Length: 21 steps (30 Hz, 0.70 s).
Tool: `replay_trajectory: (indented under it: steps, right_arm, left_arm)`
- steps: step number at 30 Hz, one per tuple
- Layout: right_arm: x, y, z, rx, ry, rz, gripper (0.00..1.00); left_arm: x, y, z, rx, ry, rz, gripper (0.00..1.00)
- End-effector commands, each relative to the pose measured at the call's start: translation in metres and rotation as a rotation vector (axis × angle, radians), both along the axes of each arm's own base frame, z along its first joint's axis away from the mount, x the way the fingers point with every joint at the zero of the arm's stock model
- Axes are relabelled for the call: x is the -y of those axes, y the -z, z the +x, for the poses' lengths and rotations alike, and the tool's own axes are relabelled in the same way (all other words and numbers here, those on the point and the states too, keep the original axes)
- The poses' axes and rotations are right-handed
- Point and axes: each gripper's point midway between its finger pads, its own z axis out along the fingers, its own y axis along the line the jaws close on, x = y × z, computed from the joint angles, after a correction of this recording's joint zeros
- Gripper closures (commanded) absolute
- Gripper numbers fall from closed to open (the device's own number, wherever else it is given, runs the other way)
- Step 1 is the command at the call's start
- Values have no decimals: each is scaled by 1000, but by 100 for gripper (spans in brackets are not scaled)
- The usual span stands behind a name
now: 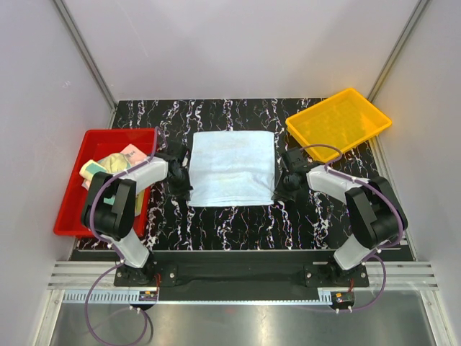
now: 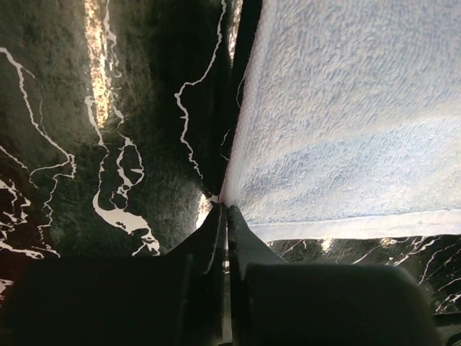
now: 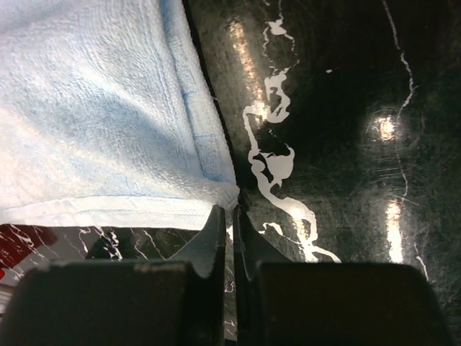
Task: Fold and stack the towels
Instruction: Fold the towel
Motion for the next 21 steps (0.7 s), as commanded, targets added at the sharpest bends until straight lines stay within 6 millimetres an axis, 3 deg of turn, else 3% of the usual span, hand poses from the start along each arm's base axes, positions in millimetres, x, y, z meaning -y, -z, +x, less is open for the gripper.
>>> replay_trajectory:
  steps: [1, 5, 10, 14, 17, 21]
  right_arm:
    - [-12, -24, 12, 67, -51, 40, 96]
    - [-12, -25, 9, 56, -69, 37, 91]
    - [-10, -30, 9, 71, -84, 21, 98]
    - [-8, -31, 8, 62, -101, 5, 85]
    - [-10, -31, 8, 73, -113, 21, 100]
    - [-9, -35, 7, 91, -123, 27, 100]
  left_arm:
    - [-8, -19, 9, 50, -1, 40, 100]
    - [-9, -26, 8, 56, 2, 41, 100]
    - [-5, -35, 6, 63, 16, 14, 100]
    - [-4, -36, 5, 61, 19, 8, 100]
    - [-4, -31, 2, 49, 24, 4, 100]
    - [-3, -23, -2, 30, 29, -2, 100]
